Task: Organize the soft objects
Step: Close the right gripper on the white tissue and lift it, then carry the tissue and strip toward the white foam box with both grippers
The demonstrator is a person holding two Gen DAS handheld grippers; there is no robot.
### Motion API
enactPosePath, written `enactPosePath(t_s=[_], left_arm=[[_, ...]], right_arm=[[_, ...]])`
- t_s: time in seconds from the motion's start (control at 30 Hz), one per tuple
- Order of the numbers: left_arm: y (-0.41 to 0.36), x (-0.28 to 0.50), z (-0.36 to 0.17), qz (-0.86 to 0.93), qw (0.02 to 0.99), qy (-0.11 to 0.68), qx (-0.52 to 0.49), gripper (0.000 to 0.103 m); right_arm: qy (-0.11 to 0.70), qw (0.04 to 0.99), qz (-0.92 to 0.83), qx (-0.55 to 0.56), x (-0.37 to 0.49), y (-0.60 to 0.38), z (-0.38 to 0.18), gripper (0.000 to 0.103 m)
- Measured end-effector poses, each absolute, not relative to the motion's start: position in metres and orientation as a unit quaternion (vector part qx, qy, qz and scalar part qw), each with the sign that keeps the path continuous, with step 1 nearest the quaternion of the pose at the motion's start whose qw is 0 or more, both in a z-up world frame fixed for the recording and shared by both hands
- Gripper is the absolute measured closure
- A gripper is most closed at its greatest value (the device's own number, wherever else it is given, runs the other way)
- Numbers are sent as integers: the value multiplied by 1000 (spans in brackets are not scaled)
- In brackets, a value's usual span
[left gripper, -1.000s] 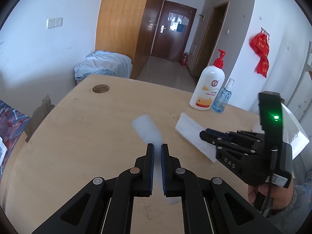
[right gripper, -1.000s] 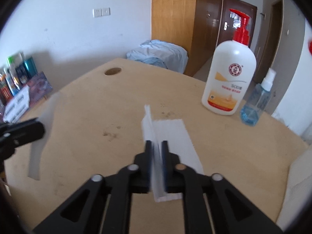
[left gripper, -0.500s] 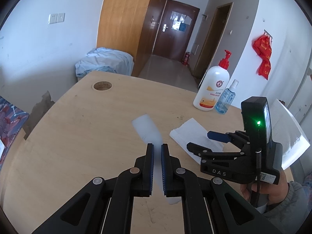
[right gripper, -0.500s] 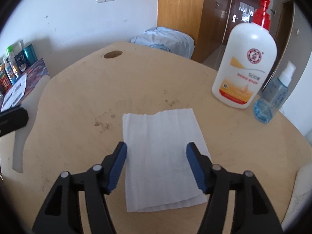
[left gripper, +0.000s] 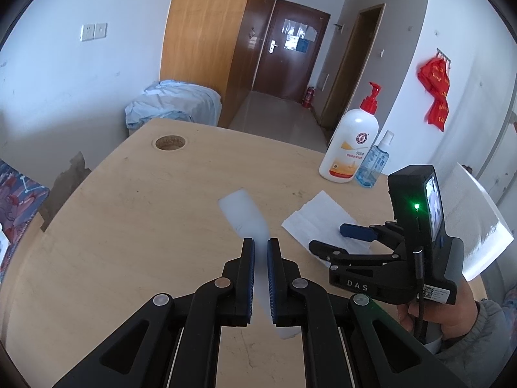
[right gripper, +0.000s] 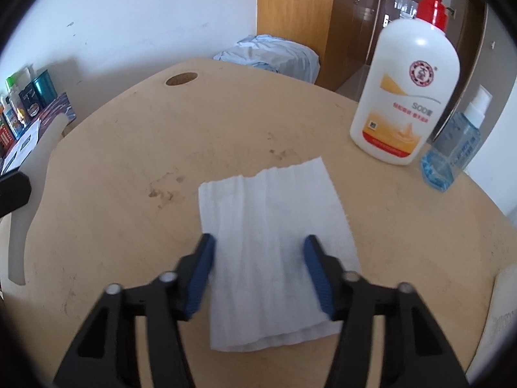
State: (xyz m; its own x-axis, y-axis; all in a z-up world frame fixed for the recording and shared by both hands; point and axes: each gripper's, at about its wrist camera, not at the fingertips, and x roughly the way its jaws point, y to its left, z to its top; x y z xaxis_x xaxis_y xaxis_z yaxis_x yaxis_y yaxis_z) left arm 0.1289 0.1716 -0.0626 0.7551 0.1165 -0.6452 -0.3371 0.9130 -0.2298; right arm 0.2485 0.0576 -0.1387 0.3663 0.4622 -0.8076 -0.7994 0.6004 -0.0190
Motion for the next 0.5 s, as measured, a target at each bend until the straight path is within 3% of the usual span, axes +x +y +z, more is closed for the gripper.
enactPosePath(t_s=[0.03,0.07,0.1,0.5], left_arm=[[172,129,-62,123,922,327,-168,95],[171,128,-62,123,922,327,-168,95],[170,128,-61,123,922,327,-167,95],[157,120,-48,118,929,316,-153,95]], right_arm=[[401,801,393,-209,248,57,-138,67],[401,802,390,-210,248,56,-137,84],[401,804,383,-216,247,56,-137,94],[375,825,384,-178,228,30,-104,97]])
